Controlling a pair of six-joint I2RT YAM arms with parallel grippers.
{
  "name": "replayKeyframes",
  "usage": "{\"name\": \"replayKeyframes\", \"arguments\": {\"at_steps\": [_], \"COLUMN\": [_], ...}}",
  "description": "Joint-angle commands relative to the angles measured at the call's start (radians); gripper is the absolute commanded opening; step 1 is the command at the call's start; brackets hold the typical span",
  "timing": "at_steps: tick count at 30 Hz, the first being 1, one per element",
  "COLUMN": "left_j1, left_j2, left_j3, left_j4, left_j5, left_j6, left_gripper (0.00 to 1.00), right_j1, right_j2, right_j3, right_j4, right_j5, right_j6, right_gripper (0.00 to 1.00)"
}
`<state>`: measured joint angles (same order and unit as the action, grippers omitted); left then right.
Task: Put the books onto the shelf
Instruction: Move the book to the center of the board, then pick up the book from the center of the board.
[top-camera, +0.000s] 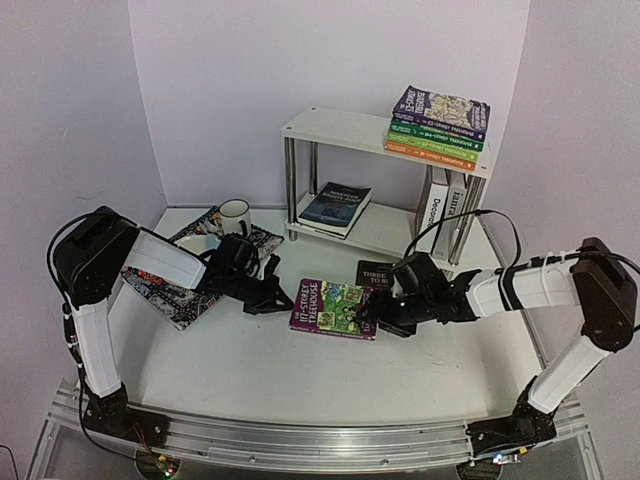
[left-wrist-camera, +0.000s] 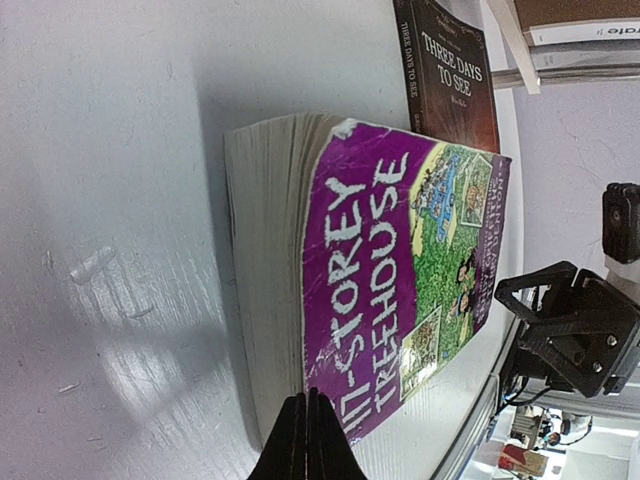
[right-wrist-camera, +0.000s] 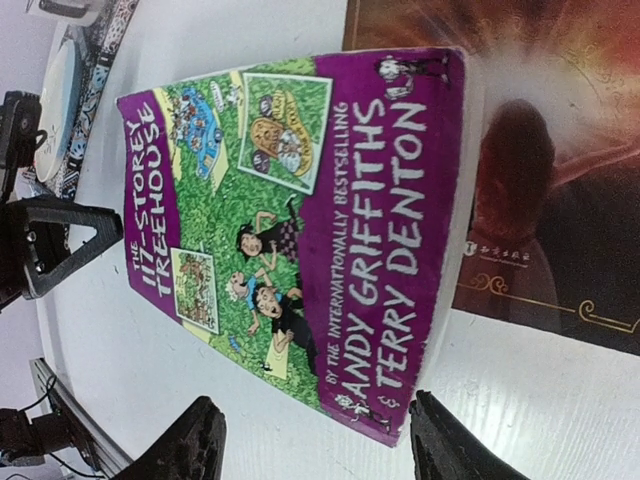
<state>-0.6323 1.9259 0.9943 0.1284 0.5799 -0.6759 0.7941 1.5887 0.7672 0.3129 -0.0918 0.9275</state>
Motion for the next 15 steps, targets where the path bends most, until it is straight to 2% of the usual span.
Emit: {"name": "replayKeyframes", "arguments": {"at_steps": [1,7,15], "left_j1": [-0.001,0.0,0.0], "left_j2": [-0.023,-0.022,-0.007], "left_j3": [0.029,0.032,0.049], "left_j4": [0.034,0.03,0.029], "left_j5": [-0.029,-0.042,-0.026], "left_j6": [0.037,0.038,0.042], "left_gripper": [0.07,0.2,0.24], "right_j1": [-0.033,-0.105,-0.157], "right_j2": [-0.049,-0.035,0.027], "right_j3": [-0.033,-0.108,-0.181], "right_j4": [0.013,0.136,0.341], "right_j5": [-0.047,-0.158,-0.256], "right_j6": [0.03,0.083,0.166], "right_gripper": [0.64,0.59,0.56]}}
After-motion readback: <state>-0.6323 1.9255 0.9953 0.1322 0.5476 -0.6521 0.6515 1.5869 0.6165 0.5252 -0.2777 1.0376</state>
